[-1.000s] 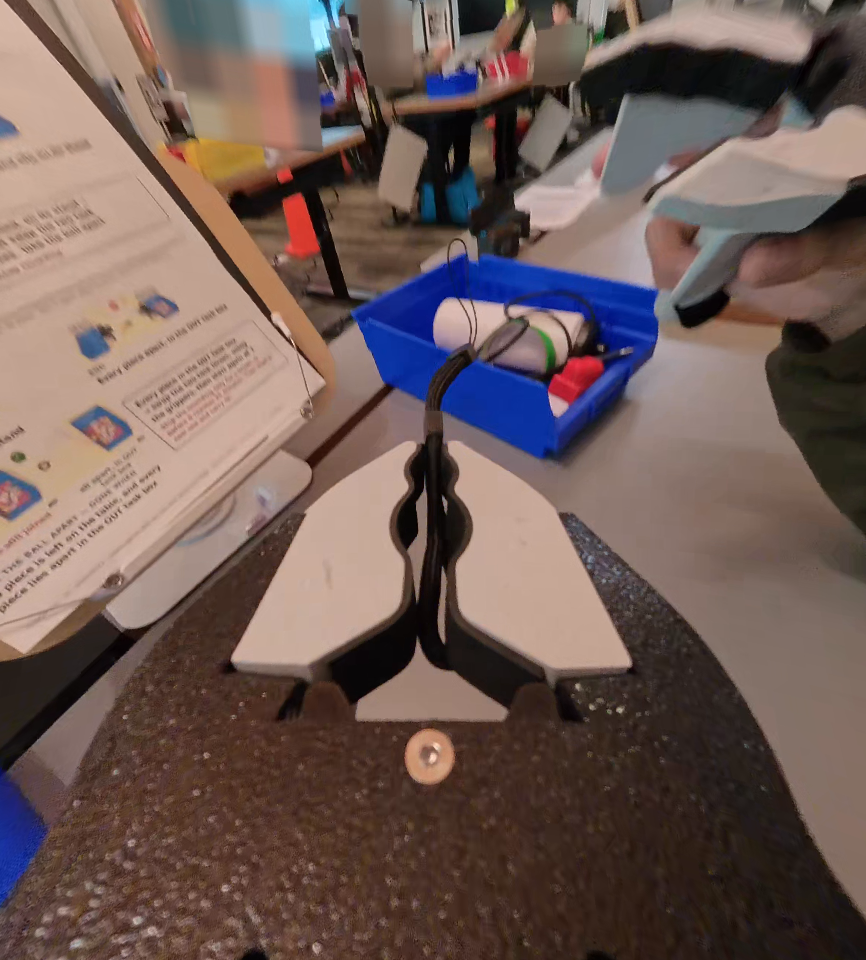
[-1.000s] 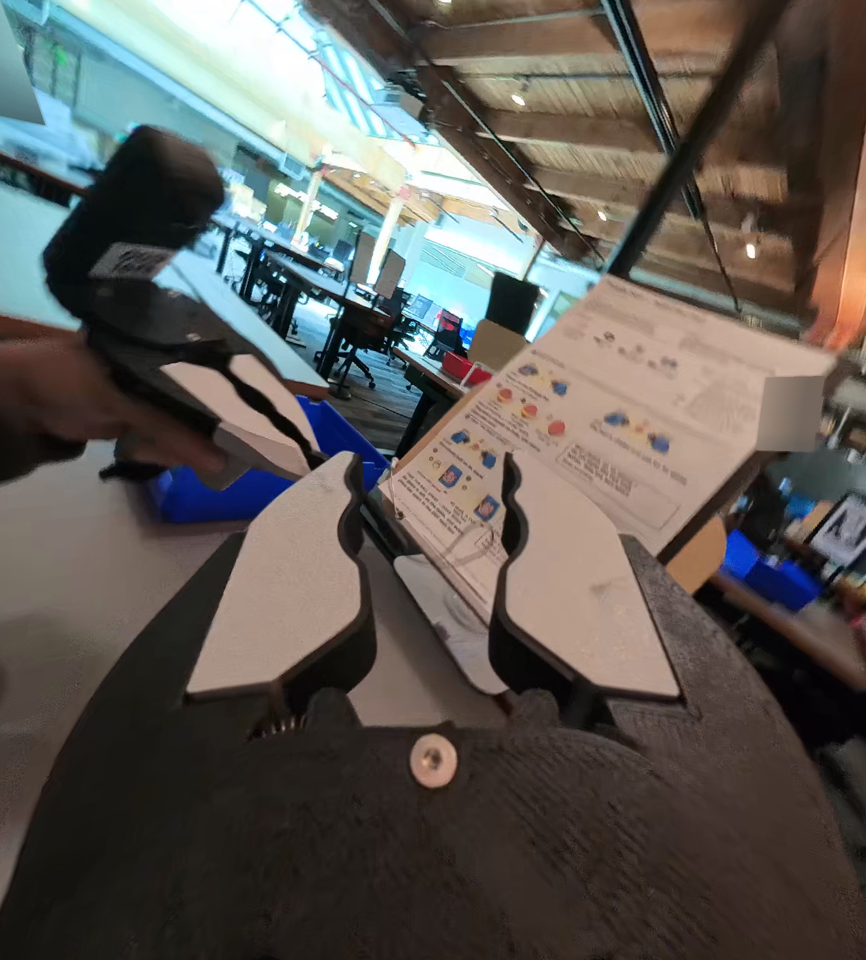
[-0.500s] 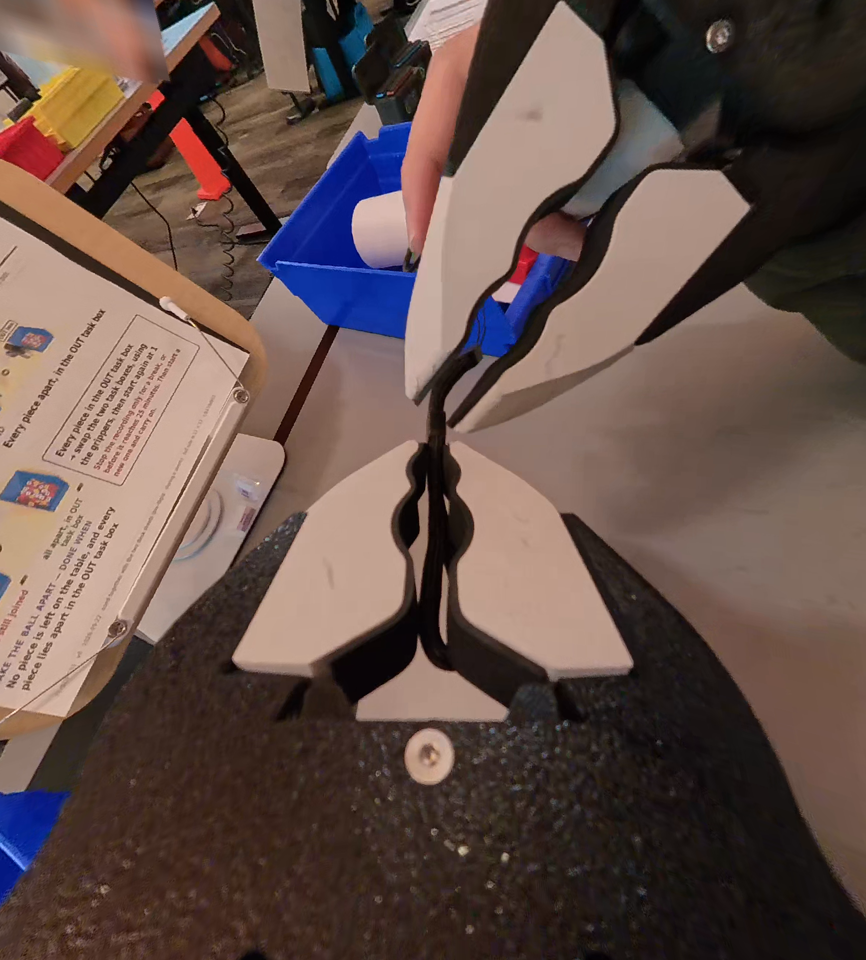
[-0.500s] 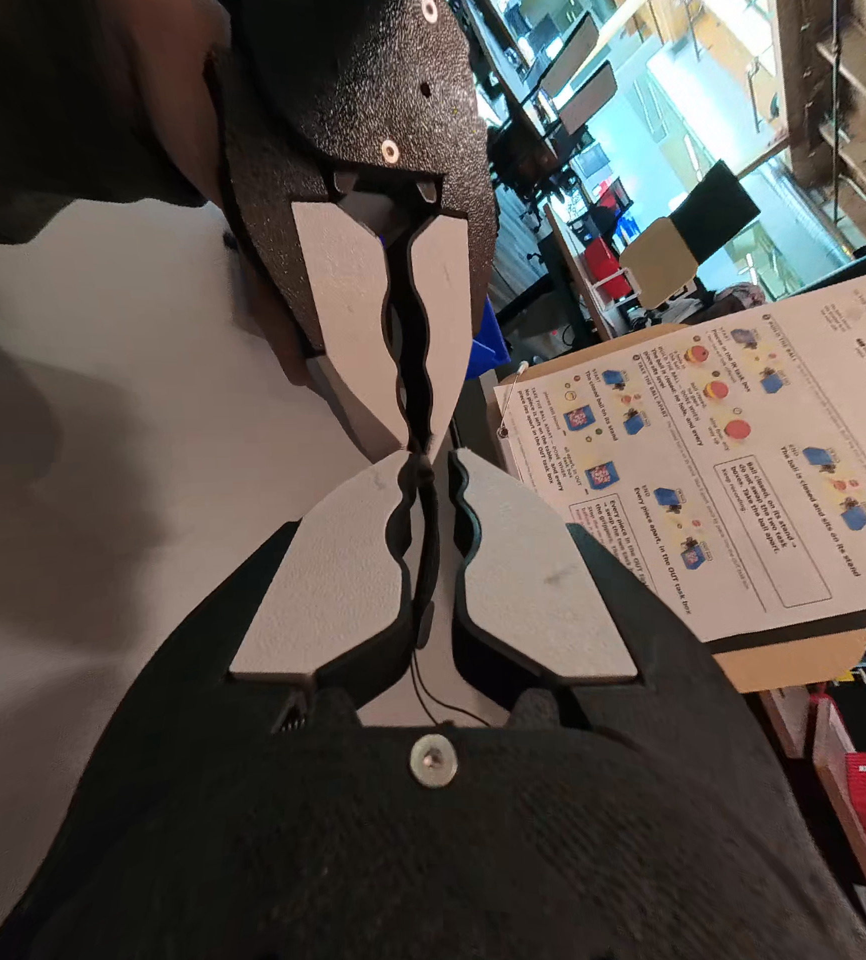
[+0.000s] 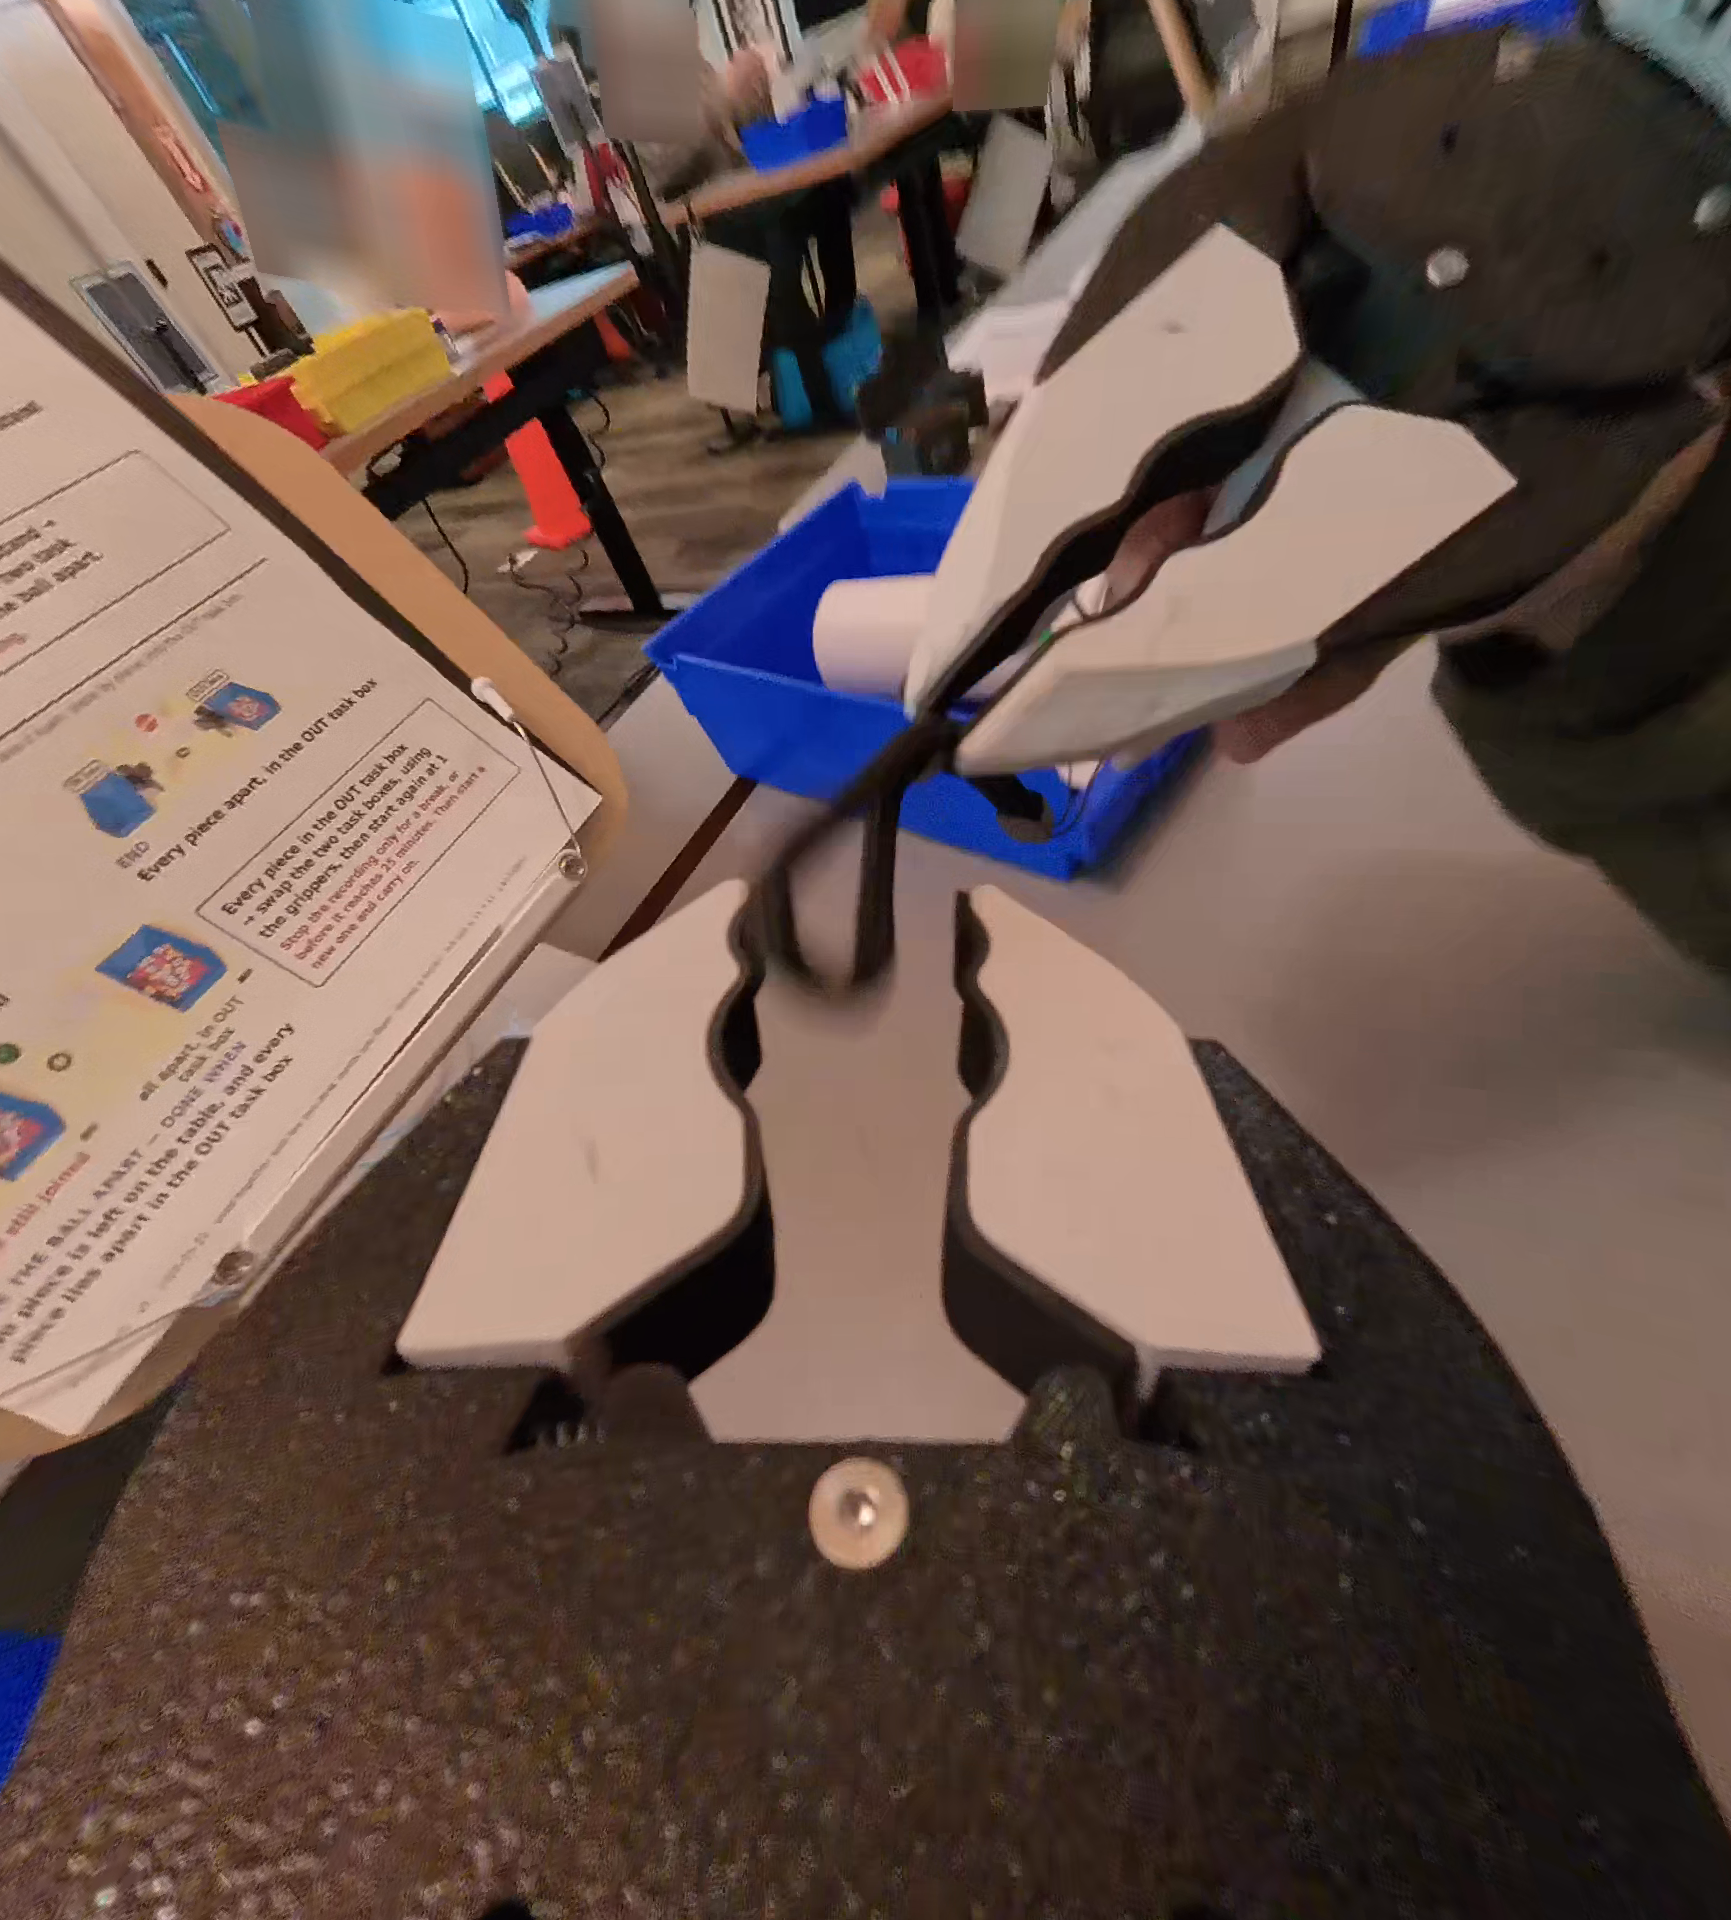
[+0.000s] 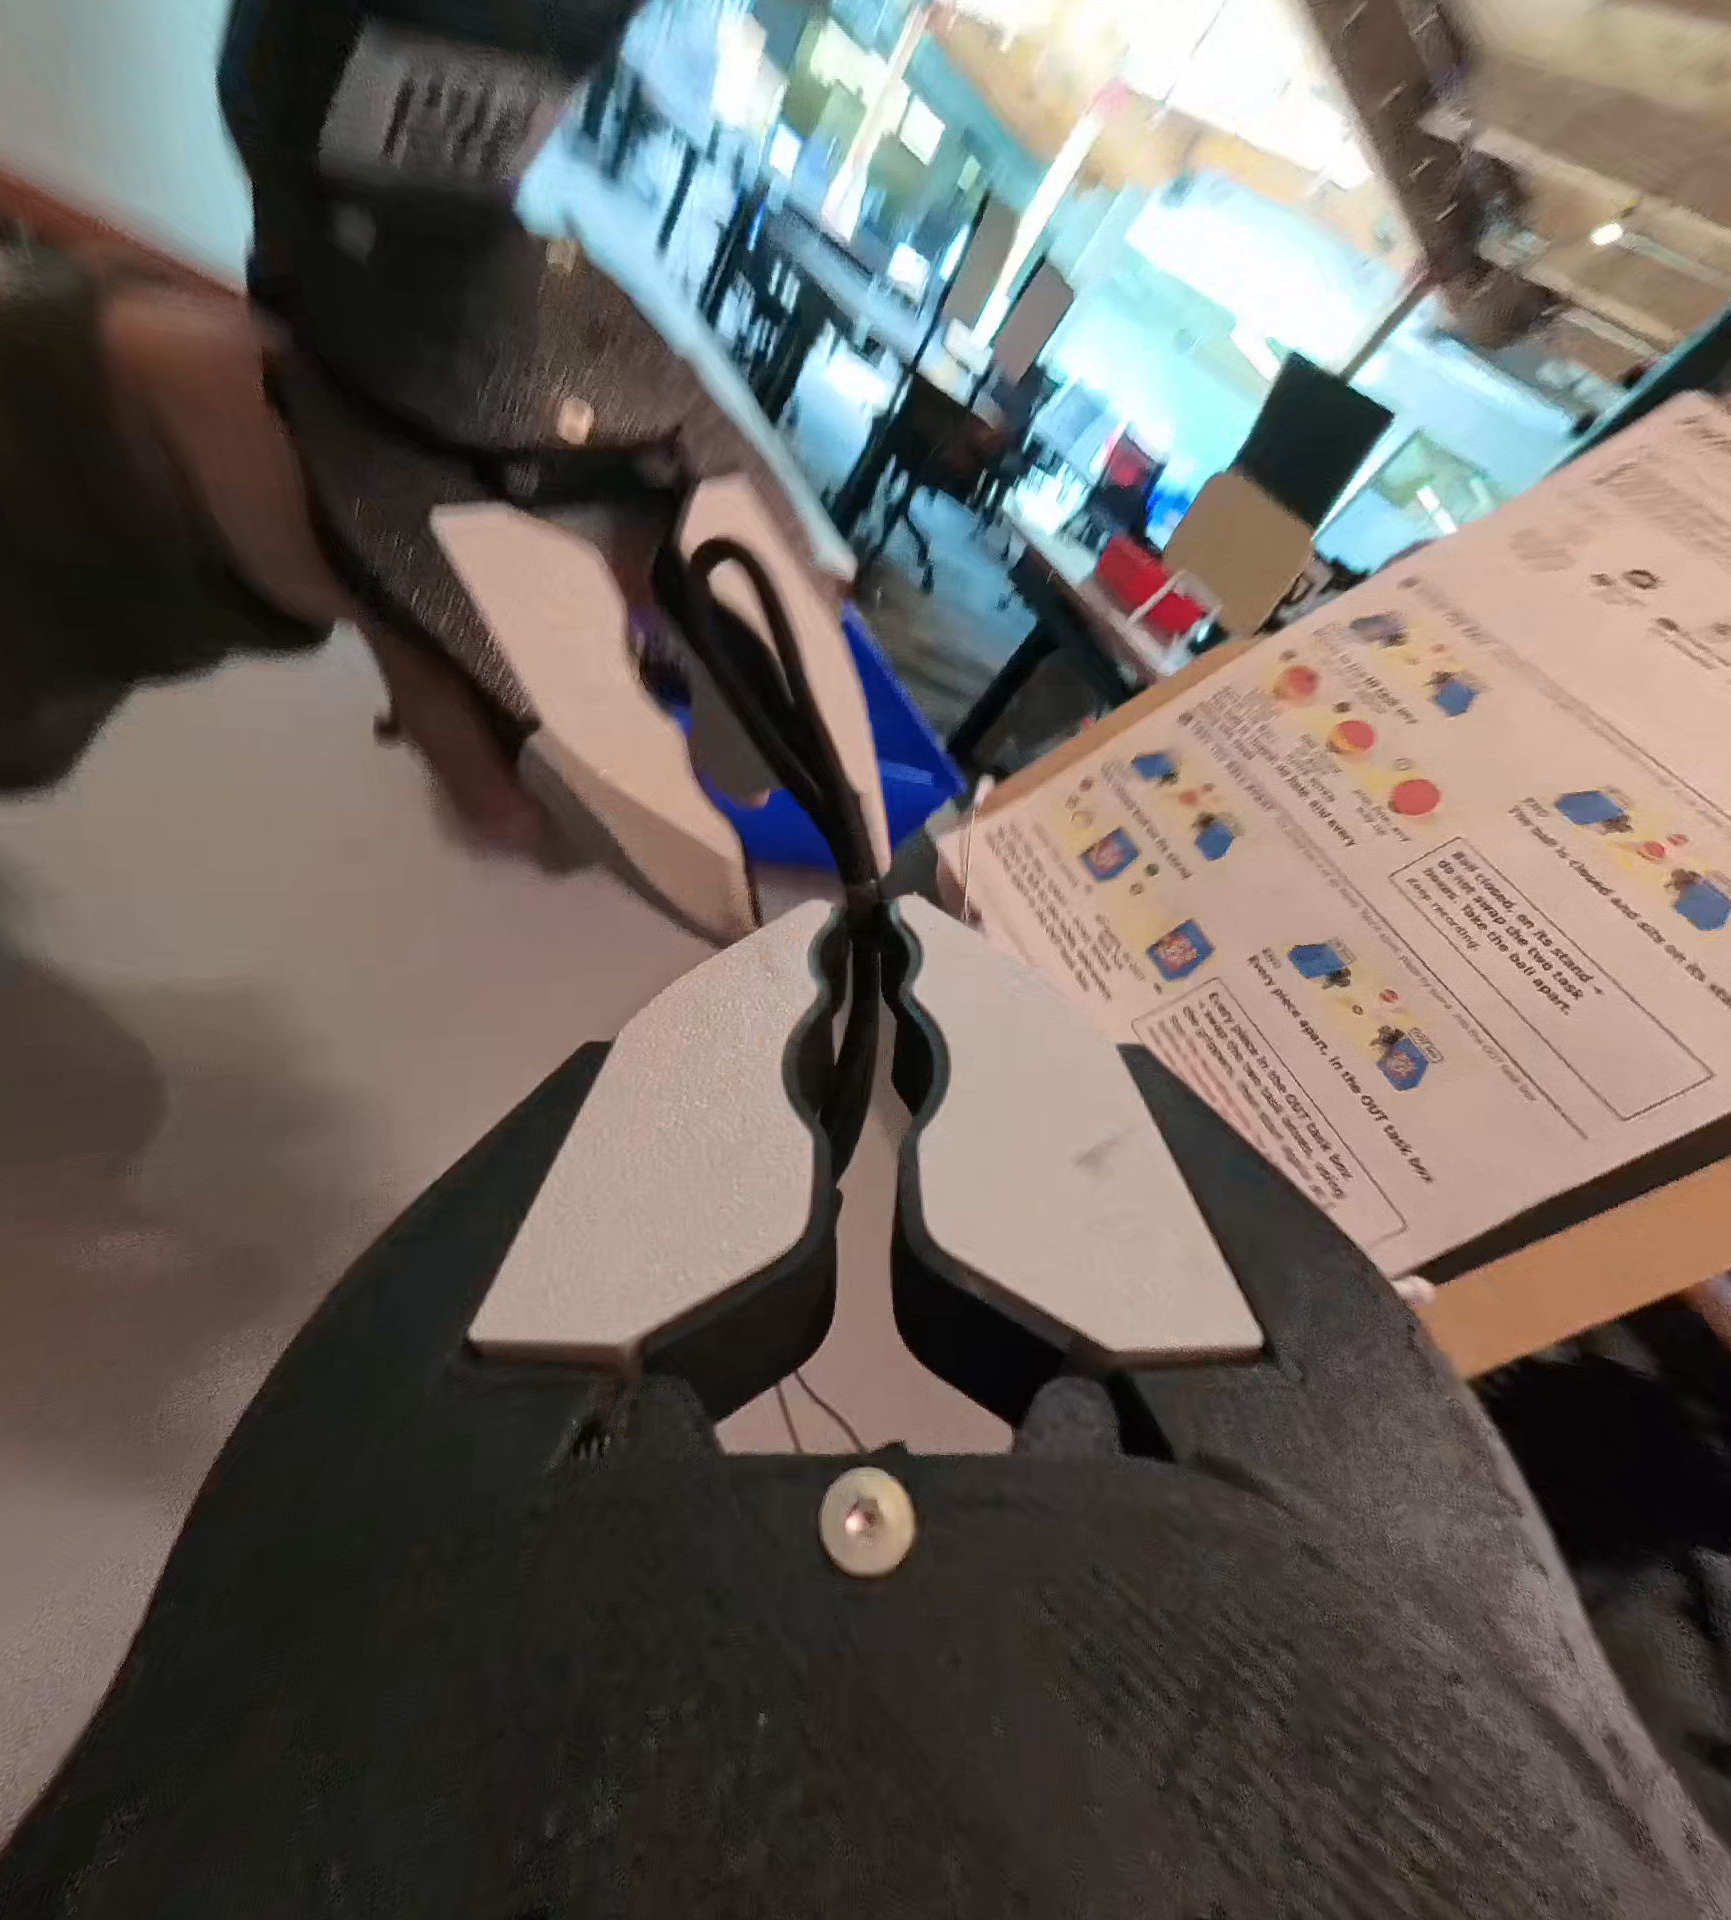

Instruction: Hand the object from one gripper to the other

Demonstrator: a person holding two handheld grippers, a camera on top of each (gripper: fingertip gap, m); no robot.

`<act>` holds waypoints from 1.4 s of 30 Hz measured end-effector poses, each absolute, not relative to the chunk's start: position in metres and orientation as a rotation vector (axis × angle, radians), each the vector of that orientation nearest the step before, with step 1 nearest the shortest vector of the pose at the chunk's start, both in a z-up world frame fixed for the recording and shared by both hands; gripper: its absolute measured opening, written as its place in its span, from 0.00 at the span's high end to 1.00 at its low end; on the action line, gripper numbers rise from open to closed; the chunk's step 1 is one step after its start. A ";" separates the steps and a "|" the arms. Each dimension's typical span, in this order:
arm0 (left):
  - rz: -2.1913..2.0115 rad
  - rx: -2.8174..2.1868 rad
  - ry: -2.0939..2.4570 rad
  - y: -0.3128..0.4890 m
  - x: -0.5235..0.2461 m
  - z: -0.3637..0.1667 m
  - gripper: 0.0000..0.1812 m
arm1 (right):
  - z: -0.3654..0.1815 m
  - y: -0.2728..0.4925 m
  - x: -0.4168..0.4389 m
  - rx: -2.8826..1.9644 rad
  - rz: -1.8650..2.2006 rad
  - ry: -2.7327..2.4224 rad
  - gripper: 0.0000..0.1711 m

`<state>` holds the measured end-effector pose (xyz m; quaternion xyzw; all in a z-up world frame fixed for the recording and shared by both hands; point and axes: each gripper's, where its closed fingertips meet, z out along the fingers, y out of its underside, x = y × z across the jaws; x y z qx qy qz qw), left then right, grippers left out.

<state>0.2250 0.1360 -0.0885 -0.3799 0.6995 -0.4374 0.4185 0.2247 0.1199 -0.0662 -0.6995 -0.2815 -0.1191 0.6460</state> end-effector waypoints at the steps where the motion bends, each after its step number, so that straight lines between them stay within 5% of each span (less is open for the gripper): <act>1: -1.175 -0.967 1.724 0.135 0.225 -0.083 0.79 | -0.056 0.118 0.225 -1.542 -0.187 -0.575 0.97; 6: -1.591 -0.901 1.622 0.116 0.217 -0.058 0.81 | -0.005 0.102 0.218 -1.239 0.299 -0.308 0.97; 14: -1.917 -0.830 1.701 0.082 0.210 -0.059 0.80 | 0.013 0.095 0.206 -1.061 0.532 -0.263 0.97; 17: -1.953 -0.779 1.711 0.076 0.208 -0.059 0.93 | 0.014 0.095 0.202 -1.055 0.576 -0.263 0.96; 19: -1.970 -0.754 1.738 0.073 0.206 -0.060 0.93 | 0.012 0.096 0.203 -1.067 0.560 -0.269 0.97; 31: -1.619 -0.905 1.519 0.132 0.220 -0.053 0.94 | -0.014 0.105 0.238 -1.306 0.300 -0.208 0.96; 35: -1.281 -0.978 1.539 0.161 0.223 -0.065 0.94 | -0.029 0.103 0.269 -1.481 0.047 -0.143 0.71; 38: -0.988 -0.998 1.575 0.178 0.222 -0.074 0.94 | -0.024 0.090 0.289 -1.513 -0.157 -0.113 0.65; 42: -0.868 -0.912 1.627 0.169 0.224 -0.075 0.94 | -0.010 0.085 0.266 -1.416 -0.221 -0.273 0.73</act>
